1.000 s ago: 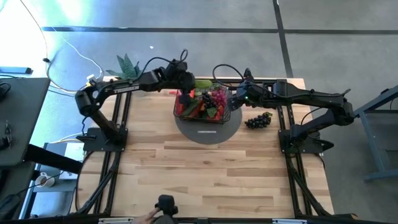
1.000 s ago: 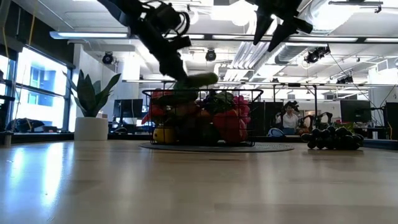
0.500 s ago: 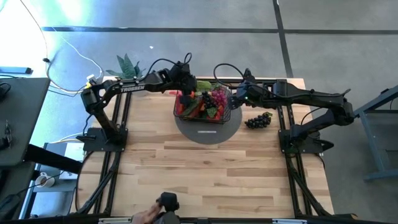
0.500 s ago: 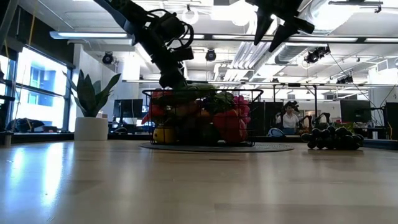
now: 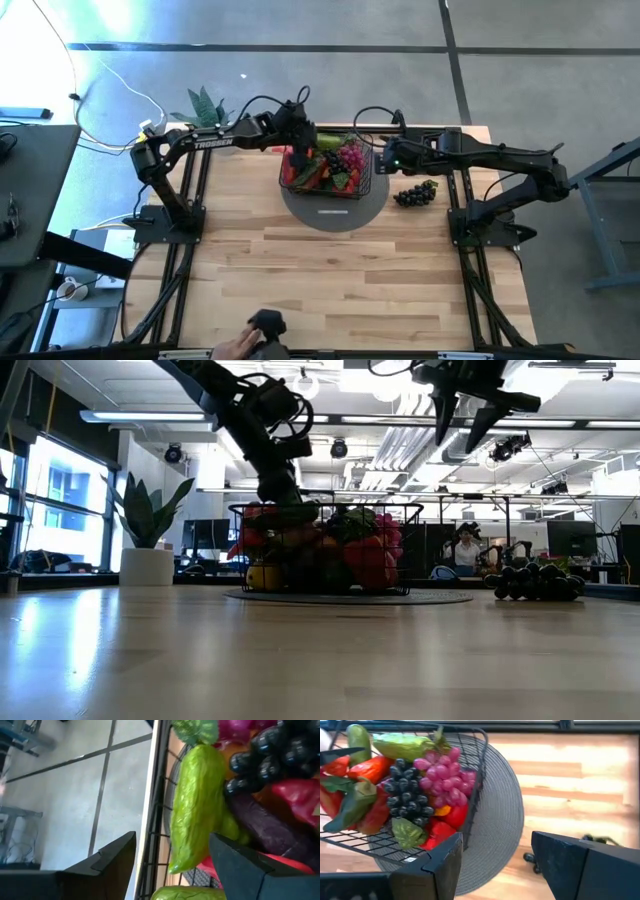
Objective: Build produce basket
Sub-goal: Put the black grapes into the wire basket
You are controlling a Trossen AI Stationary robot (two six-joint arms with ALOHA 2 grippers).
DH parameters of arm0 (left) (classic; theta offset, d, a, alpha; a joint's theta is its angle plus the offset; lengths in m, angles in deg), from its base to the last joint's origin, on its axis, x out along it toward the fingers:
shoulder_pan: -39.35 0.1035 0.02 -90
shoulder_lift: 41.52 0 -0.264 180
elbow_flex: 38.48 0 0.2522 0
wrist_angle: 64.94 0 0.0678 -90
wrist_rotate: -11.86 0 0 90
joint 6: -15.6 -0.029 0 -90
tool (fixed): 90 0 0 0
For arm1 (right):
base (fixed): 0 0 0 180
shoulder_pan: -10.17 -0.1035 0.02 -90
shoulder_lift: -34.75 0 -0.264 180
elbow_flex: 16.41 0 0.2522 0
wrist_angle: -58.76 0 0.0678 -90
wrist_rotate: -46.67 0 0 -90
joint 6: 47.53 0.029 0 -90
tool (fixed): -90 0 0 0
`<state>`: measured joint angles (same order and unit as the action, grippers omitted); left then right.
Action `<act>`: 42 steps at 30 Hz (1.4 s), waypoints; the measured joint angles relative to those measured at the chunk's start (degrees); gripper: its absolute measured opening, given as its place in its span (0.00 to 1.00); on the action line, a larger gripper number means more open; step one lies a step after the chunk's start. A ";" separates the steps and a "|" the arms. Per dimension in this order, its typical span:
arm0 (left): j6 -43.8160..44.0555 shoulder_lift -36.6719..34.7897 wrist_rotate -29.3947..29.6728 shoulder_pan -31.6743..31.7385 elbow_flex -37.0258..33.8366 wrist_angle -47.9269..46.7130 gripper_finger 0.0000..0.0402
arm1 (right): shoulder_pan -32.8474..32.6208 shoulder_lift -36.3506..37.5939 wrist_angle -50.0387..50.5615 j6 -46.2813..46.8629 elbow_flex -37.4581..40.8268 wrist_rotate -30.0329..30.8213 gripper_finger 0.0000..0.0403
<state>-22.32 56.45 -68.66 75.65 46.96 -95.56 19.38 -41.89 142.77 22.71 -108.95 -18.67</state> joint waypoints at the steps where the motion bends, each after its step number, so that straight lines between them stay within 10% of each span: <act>1: 0.50 0.00 0.43 0.02 0.00 -0.01 0.60 | 0.00 0.00 0.39 0.86 0.00 -0.49 0.55; 15: 3.31 -5.10 0.44 -0.07 0.02 0.35 0.60 | 0.04 -0.02 9.27 3.78 4.78 -9.54 0.55; 42: 14.33 -10.75 0.15 -1.68 0.04 -1.82 0.60 | 5.92 -0.13 -3.48 -65.80 28.03 -17.19 0.70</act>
<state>-8.00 45.71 -68.51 73.97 47.00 -97.38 25.30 -42.02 139.29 -43.09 -80.92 -35.86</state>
